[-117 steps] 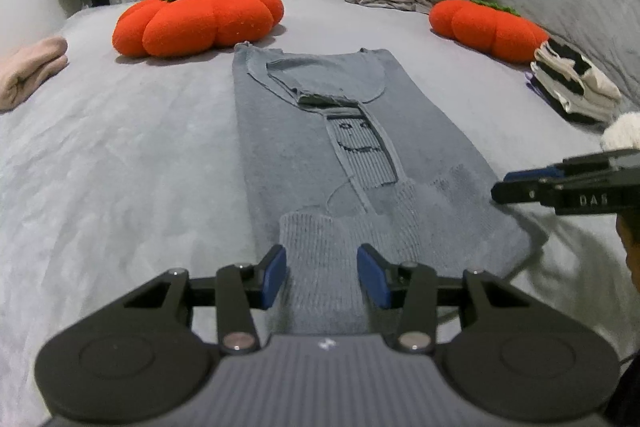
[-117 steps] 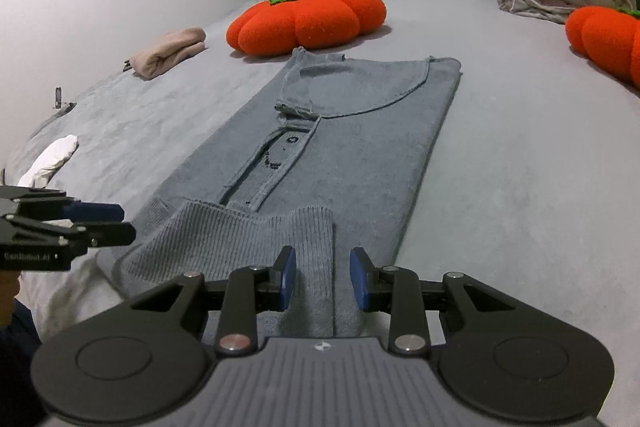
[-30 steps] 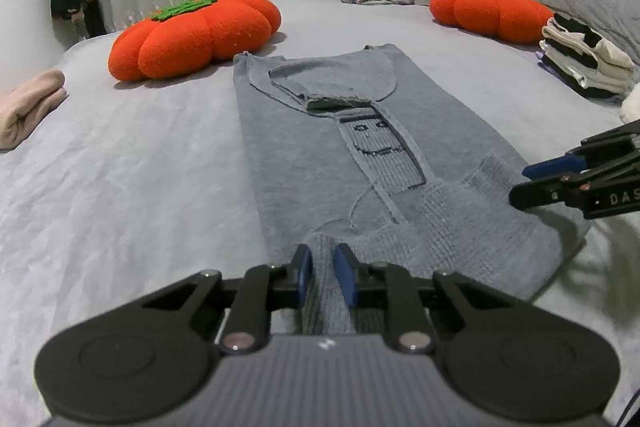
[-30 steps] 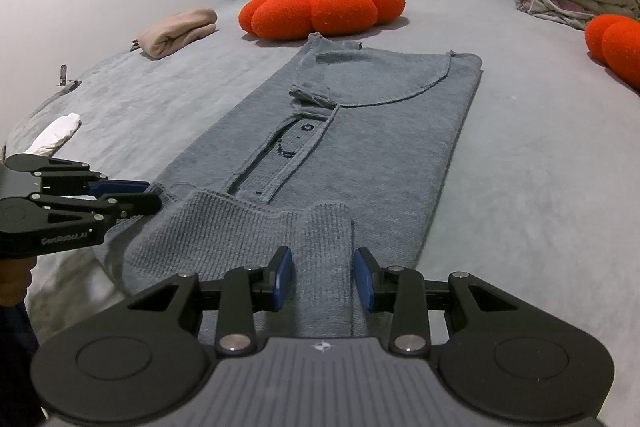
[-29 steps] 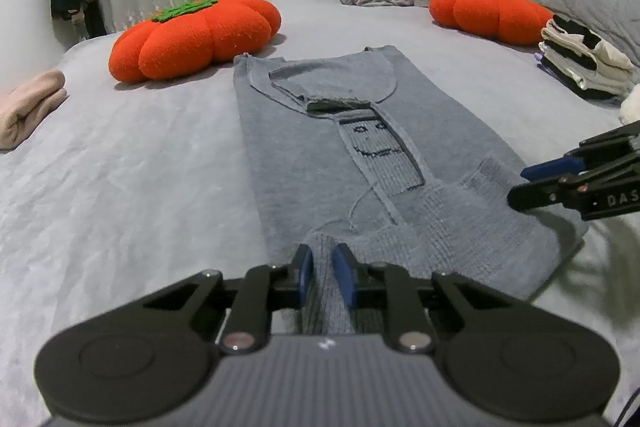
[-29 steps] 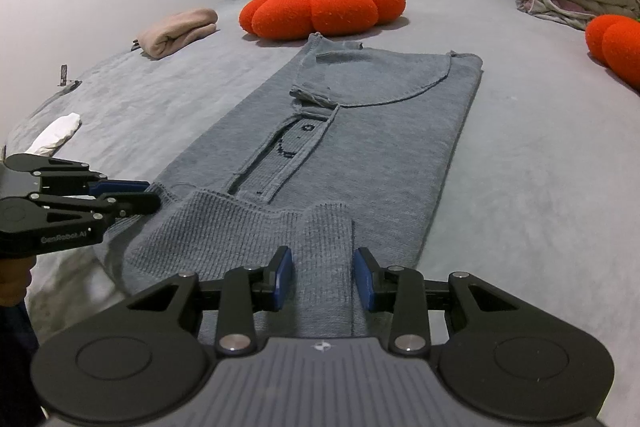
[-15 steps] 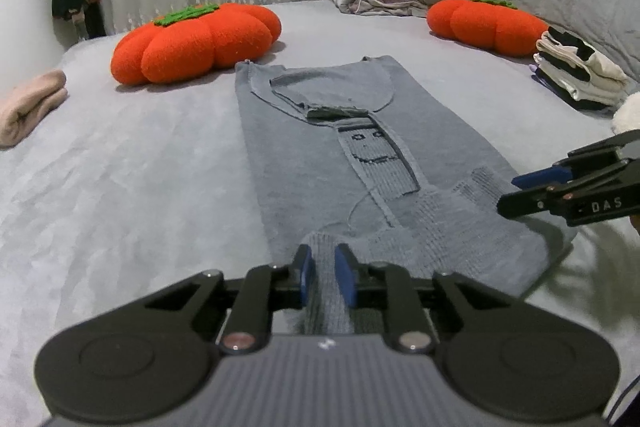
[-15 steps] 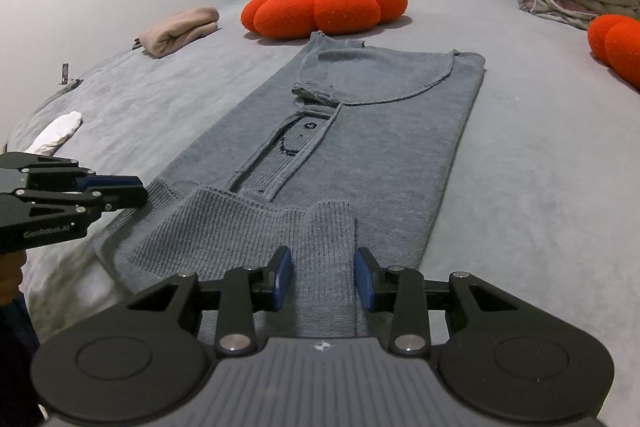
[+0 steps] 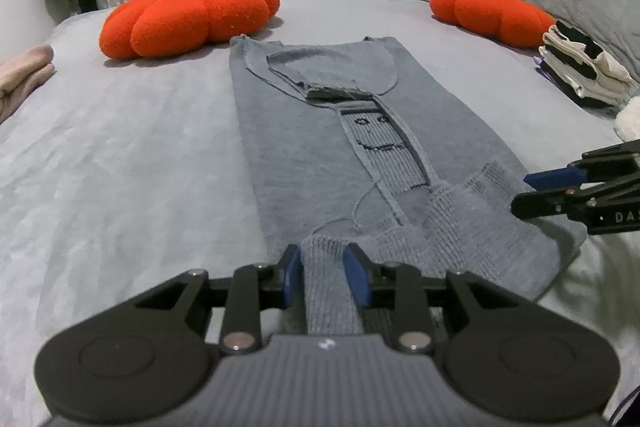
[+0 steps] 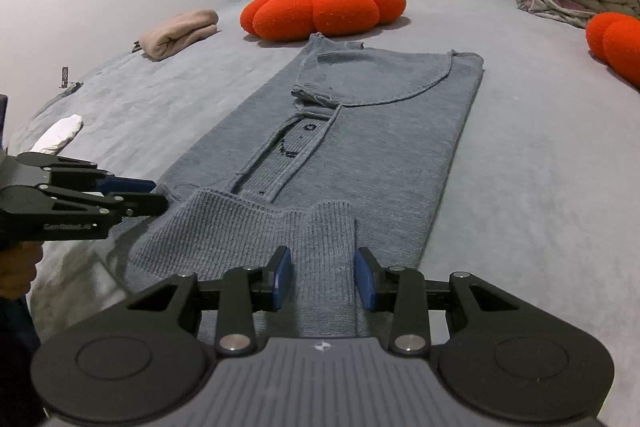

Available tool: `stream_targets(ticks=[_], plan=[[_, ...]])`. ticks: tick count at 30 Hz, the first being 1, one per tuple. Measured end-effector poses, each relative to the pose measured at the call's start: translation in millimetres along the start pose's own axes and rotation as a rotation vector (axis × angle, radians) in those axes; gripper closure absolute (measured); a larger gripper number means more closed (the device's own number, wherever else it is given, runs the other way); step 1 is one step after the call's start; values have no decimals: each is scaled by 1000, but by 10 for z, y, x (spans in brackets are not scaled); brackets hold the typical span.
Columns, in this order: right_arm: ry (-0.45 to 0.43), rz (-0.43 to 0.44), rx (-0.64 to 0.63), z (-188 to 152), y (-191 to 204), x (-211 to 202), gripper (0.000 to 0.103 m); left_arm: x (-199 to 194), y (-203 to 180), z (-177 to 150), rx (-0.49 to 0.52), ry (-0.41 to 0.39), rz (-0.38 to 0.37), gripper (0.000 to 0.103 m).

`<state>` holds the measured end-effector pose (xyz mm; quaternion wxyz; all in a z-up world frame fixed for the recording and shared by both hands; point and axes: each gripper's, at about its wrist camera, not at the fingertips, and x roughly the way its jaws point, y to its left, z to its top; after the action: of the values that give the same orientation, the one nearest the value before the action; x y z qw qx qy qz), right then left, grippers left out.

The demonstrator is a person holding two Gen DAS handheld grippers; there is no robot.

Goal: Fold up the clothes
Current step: 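Close the left tool on the folded hem edge while the right tool grasps beside it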

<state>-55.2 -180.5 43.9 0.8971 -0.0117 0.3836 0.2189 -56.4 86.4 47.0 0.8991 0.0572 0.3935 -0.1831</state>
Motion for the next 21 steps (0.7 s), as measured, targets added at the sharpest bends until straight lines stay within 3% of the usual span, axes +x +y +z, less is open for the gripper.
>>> stream_targets(ticks=[6, 8, 12, 16, 21], plan=[[7, 7, 4, -2, -8, 35, 68, 35, 36, 12, -12, 12, -22, 77], [5, 5, 1, -16, 0, 50, 68, 14, 23, 5, -10, 6, -22, 85], [-15, 1, -15, -23, 33, 36, 69, -55, 54, 5, -34, -12, -31, 91], [-37, -2, -27, -19, 60, 14, 89, -127, 130, 13, -83, -32, -36, 92], [-93, -12, -4, 16, 51, -77, 93, -247, 204, 70, -122, -95, -38, 92]])
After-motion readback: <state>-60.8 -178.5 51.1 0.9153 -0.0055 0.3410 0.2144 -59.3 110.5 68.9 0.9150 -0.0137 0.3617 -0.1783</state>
